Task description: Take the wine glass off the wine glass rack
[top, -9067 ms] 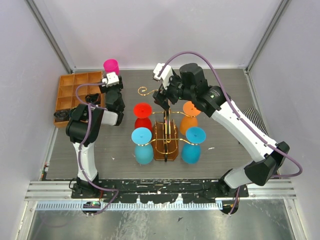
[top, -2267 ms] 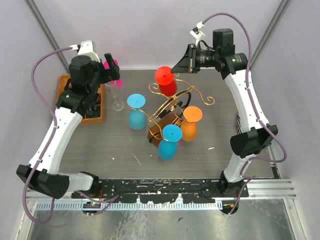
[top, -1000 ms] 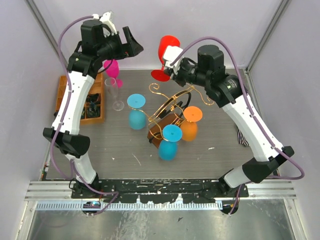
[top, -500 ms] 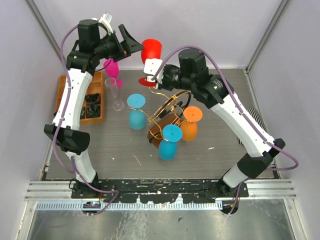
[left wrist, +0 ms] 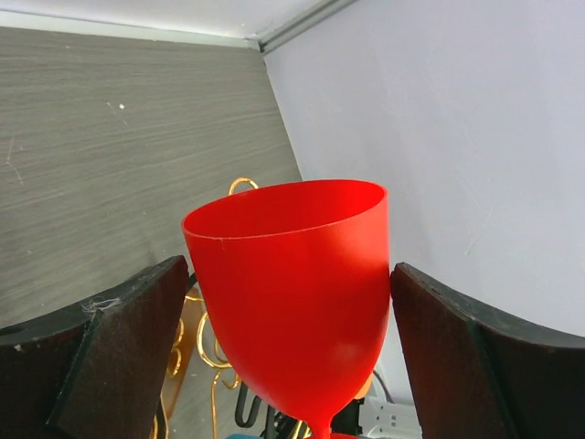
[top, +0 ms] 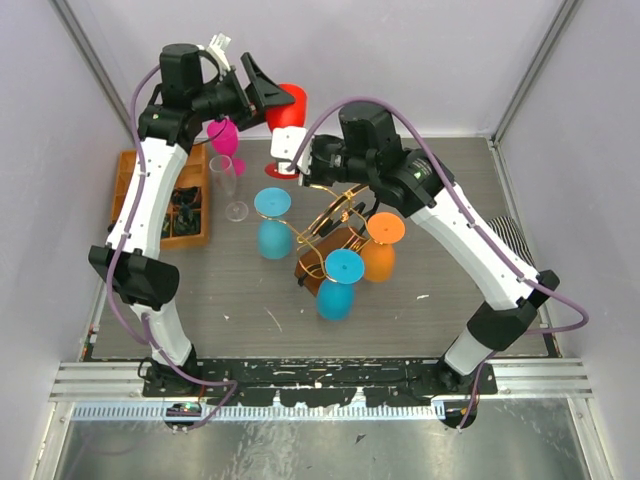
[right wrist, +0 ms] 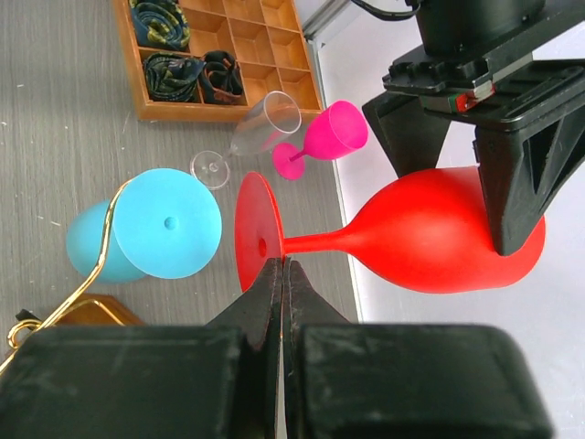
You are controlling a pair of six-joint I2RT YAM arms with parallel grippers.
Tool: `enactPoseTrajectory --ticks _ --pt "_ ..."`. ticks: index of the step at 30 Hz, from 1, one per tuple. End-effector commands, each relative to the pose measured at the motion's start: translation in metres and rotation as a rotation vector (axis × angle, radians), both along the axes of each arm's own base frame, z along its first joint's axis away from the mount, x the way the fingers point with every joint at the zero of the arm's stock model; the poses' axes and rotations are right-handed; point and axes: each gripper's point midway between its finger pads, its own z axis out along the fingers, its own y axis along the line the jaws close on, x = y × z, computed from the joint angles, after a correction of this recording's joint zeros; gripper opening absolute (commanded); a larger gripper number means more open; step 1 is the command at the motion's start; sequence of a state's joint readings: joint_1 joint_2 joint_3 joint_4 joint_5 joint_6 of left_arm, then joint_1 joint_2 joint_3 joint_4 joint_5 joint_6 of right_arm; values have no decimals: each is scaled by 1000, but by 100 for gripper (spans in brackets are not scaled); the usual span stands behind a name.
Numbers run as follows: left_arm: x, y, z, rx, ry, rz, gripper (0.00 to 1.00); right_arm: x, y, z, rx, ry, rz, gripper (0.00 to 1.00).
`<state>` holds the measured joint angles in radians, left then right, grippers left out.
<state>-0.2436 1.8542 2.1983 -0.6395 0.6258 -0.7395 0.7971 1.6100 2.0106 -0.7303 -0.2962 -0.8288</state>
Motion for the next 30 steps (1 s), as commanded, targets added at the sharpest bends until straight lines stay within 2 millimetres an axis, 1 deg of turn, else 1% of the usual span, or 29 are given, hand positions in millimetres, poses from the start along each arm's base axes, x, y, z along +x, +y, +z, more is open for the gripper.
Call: enactPoseTrajectory --ticks 1,7,12,16,20,30 --pt "-20 -1 21 -34 -45 -69 98 -4 2 34 51 -90 15 0" --pt "-23 3 13 -27 -25 -101 98 -11 4 30 38 -80 35 0" --pt "-22 7 16 -28 -48 -101 99 -12 4 28 32 -75 34 0" --pt "-21 5 21 -48 -69 -118 99 -14 4 27 31 -74 48 0" --pt "-21 1 20 -62 -68 -144 99 -15 4 30 36 -78 53 0" --pt "-25 0 3 -40 -4 -170 98 -15 9 31 48 -78 66 0"
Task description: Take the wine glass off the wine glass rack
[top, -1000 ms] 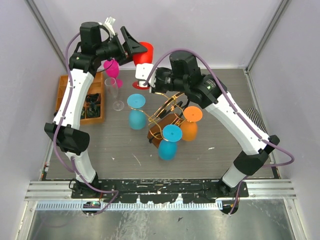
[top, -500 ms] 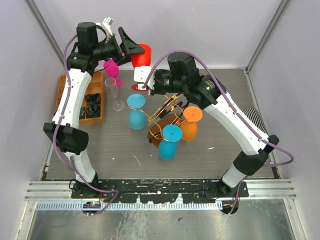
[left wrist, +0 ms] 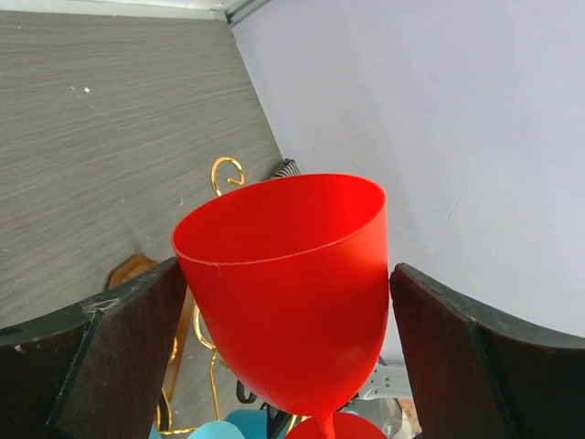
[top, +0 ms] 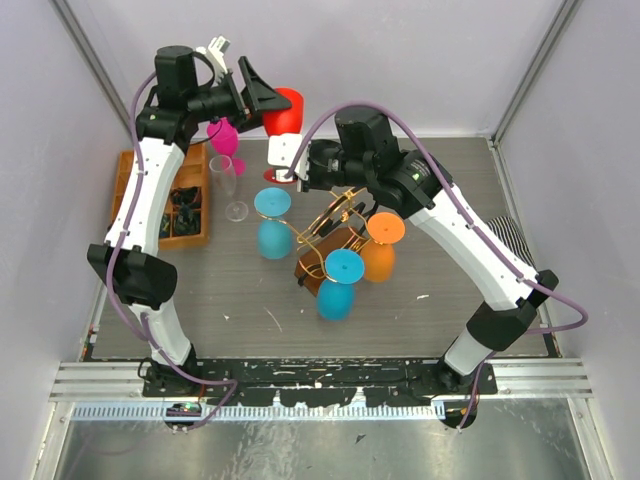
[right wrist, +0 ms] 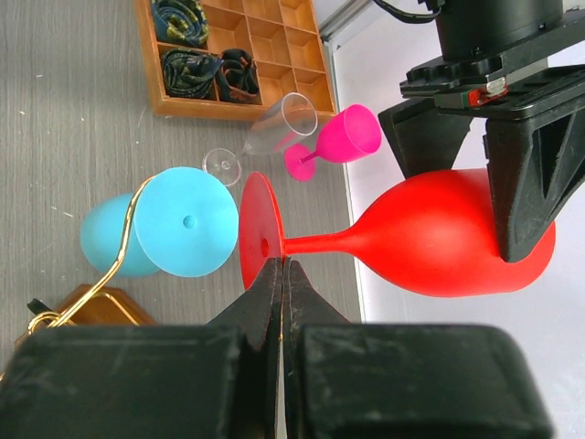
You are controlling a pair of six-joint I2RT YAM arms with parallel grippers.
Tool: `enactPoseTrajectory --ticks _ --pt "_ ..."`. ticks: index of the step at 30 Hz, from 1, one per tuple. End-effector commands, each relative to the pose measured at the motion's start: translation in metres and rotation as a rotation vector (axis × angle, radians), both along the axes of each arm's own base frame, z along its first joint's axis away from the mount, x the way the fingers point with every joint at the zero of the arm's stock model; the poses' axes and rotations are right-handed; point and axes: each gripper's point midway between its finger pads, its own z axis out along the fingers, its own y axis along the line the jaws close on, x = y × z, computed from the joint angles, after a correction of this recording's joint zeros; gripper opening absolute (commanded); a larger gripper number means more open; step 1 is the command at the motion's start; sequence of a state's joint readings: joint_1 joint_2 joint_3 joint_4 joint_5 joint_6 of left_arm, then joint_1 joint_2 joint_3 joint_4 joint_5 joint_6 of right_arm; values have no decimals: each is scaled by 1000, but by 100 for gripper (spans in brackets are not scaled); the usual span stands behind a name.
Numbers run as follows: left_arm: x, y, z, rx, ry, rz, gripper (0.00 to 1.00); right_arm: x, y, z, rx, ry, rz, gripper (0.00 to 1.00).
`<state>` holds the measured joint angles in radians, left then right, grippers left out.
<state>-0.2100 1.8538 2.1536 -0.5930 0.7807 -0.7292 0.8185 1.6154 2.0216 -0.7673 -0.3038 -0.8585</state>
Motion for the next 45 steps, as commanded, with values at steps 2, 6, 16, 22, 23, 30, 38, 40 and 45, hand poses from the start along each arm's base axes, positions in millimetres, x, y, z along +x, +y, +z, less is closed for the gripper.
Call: enactPoseTrajectory --ticks 2,6,16,22,23,30,38,40,45 --pt "-15 -1 4 4 1 -54 98 -4 6 35 84 -67 30 0" --pt "-16 -1 5 7 -8 -57 99 -4 9 34 87 -59 38 0" --pt "-15 -1 7 1 -23 -61 88 -3 10 32 96 -47 20 11" --pt "-11 2 9 10 -41 -35 87 0 1 45 171 -79 -39 43" --pt "-9 5 10 15 -45 -23 85 0 -2 49 185 -86 -55 48" --pt "20 37 23 -32 -79 85 84 10 -35 79 288 -140 -238 68" --pt "83 73 -9 135 -131 327 80 9 -66 98 414 -156 -370 73" --pt "95 81 -16 207 -168 394 80 8 -71 97 423 -163 -387 74" --pt "114 82 -30 415 -311 518 81 12 -80 84 404 -154 -439 76"
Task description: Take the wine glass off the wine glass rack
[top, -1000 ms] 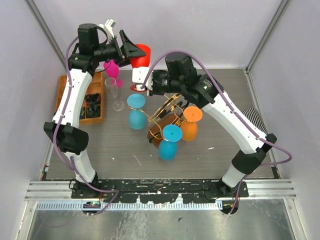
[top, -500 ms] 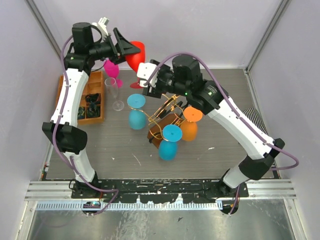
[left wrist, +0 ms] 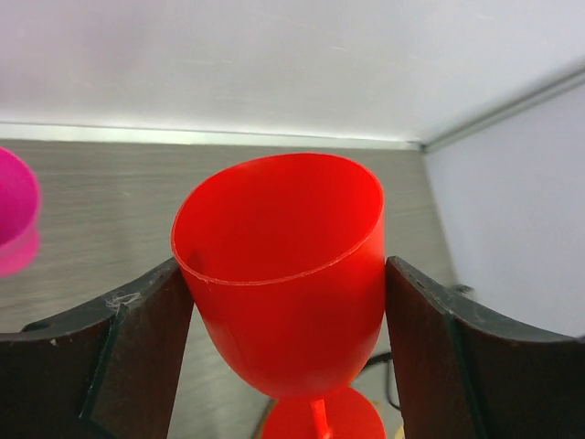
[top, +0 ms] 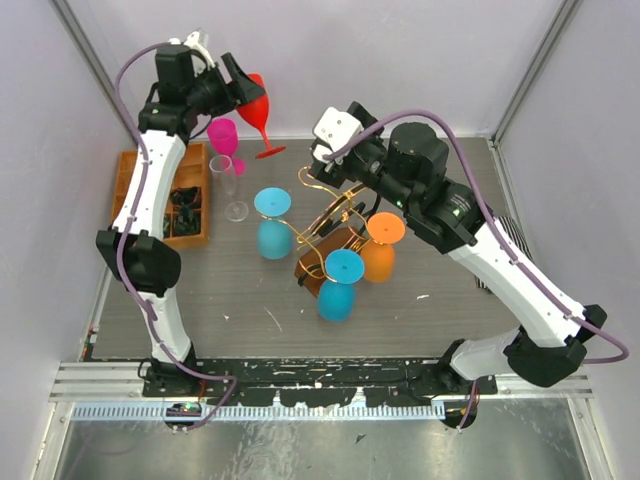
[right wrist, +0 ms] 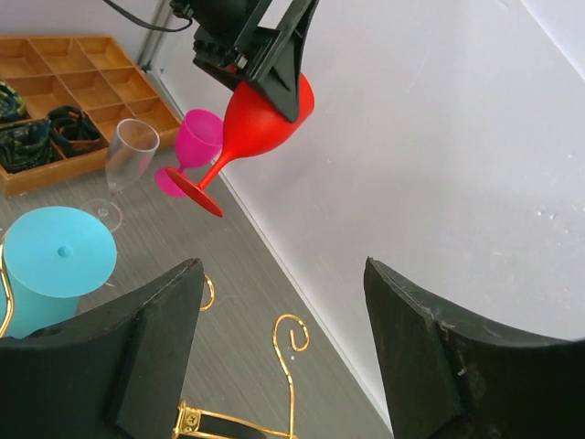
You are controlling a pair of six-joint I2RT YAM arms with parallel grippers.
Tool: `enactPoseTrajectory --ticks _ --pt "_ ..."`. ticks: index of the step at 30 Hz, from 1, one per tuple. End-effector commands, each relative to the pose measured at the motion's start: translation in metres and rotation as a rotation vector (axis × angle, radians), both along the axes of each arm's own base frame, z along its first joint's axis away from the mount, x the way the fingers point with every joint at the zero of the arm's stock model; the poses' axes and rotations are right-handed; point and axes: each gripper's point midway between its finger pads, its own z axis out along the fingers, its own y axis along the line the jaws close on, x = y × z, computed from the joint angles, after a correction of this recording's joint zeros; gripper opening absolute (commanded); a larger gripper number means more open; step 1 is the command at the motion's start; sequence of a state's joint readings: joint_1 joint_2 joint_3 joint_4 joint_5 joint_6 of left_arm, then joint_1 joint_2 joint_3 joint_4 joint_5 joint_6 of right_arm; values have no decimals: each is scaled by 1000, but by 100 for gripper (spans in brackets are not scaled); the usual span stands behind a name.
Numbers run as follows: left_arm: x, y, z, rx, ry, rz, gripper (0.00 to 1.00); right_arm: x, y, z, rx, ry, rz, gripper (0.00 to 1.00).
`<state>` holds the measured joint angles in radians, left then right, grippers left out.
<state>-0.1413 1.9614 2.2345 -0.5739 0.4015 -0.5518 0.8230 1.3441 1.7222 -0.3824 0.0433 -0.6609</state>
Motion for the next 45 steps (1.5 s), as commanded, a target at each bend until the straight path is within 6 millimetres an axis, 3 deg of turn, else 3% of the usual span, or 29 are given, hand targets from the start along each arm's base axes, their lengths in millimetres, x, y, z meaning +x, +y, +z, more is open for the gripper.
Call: enactPoseTrajectory --ticks 1,13,17,28,35,45 --pt "21 6 3 228 -180 146 81 3 -12 13 72 -27 -69 76" --pt "46 -34 -40 333 -412 191 81 4 -28 -5 57 4 -112 77" --pt "55 -35 -62 351 -427 229 81 7 -33 -13 44 23 -127 78" --pt "69 -40 -96 390 -557 270 79 28 -44 -38 1 85 -162 80" --pt "80 -43 -131 392 -604 286 75 36 -43 -47 -8 108 -160 80" --pt "86 -41 -158 457 -660 291 76 44 -39 -61 -25 136 -162 80"
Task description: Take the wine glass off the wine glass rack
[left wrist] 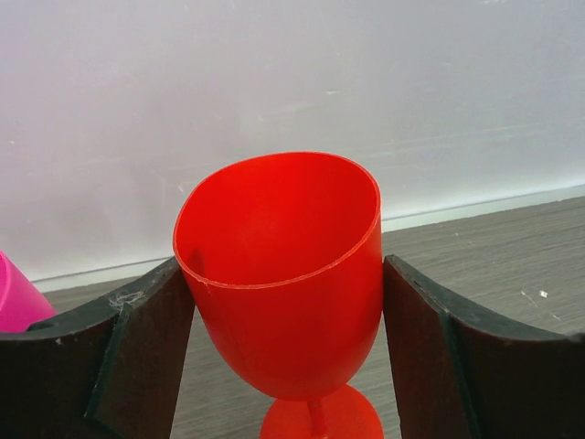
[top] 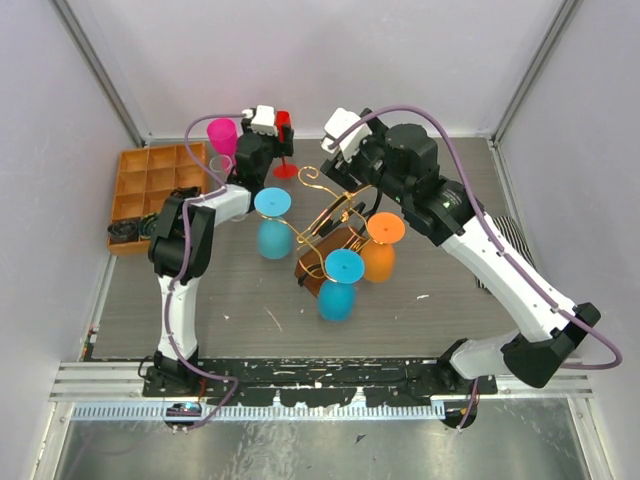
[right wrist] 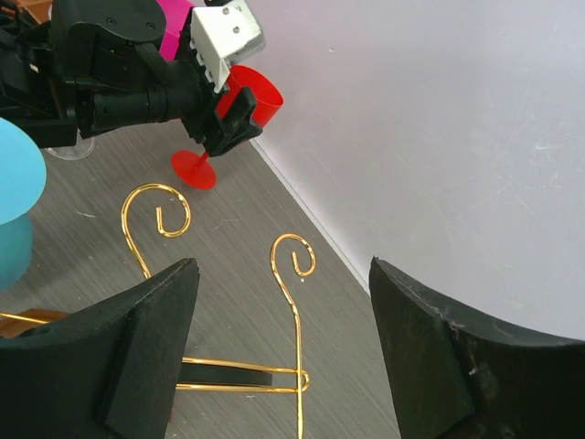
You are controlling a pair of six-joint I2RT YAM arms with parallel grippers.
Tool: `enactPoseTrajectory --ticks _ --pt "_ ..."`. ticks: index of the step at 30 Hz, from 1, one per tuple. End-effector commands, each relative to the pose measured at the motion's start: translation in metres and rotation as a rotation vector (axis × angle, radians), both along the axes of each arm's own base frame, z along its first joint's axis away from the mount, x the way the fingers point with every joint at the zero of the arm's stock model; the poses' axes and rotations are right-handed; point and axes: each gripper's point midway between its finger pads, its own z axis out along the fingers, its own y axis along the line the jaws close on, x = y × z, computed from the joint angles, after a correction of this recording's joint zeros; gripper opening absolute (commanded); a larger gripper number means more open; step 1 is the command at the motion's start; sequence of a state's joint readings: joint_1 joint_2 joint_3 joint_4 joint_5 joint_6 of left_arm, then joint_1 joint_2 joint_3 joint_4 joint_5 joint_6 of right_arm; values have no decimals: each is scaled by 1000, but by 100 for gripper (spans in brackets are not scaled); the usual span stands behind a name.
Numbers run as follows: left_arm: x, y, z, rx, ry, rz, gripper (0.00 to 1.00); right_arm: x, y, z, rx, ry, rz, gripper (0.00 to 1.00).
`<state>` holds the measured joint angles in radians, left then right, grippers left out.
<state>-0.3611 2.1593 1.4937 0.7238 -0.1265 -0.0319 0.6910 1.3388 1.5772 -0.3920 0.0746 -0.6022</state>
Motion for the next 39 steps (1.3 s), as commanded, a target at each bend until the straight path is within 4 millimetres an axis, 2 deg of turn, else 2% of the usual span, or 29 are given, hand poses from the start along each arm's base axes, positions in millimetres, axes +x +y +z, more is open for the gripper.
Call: enactPoseTrajectory --ticks 1,8,14,20,23,25,28,39 --pt "2 3 18 7 -124 19 76 3 2 6 32 -8 3 80" --pt "0 1 2 14 -137 4 82 3 1 1 26 -1 2 81" --pt "-2 1 -4 9 -174 1 80 3 -3 5 30 -11 -6 83" --pt "-3 0 -18 14 -162 -2 80 7 0 2 28 -2 -7 83" --pt "-5 3 -24 26 -157 6 86 8 2 -2 26 6 -4 83" --pt "-6 5 -27 32 -159 12 96 8 2 -3 25 8 -3 83" --pt "-7 5 -28 44 -161 11 100 9 3 -3 25 11 -2 83" --pt "-13 10 -15 30 -158 22 98 12 5 -7 44 32 -3 83"
